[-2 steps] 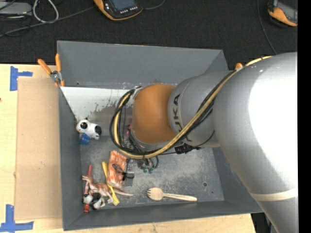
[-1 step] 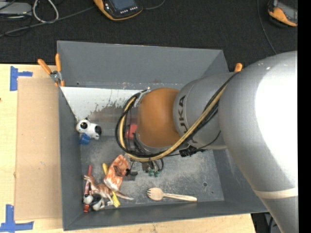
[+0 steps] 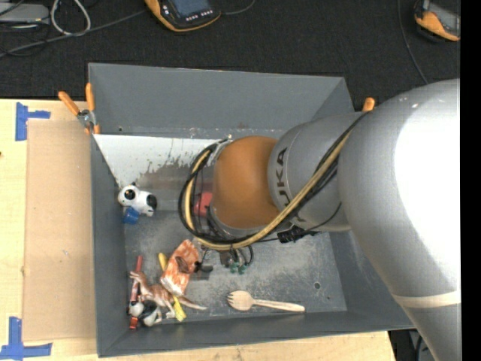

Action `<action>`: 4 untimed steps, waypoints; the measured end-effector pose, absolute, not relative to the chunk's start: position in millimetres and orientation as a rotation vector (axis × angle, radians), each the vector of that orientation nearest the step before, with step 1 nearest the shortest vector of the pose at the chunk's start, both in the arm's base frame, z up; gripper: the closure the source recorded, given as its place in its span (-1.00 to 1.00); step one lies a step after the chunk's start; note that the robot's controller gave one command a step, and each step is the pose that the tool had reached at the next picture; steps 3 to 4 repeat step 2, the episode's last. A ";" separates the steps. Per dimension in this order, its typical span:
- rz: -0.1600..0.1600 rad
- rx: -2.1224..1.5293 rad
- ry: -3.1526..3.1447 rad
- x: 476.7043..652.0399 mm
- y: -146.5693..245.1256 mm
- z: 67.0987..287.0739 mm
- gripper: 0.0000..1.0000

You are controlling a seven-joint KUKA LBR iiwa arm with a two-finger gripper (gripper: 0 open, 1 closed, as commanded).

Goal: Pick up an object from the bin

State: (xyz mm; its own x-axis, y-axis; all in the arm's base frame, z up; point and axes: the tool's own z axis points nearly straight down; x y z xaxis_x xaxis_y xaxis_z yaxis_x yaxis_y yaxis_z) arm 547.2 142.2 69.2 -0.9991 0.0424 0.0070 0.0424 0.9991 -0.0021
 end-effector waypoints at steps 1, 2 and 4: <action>0.005 -0.055 -3.129 543.3 140.2 128.6 1.00; 0.007 -0.001 -3.125 549.9 148.4 197.0 1.00; 0.007 -0.001 -3.125 549.9 148.4 197.0 1.00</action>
Offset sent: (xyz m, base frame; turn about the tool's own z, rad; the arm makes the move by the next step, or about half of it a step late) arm 0.0046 0.0098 0.1422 -0.0540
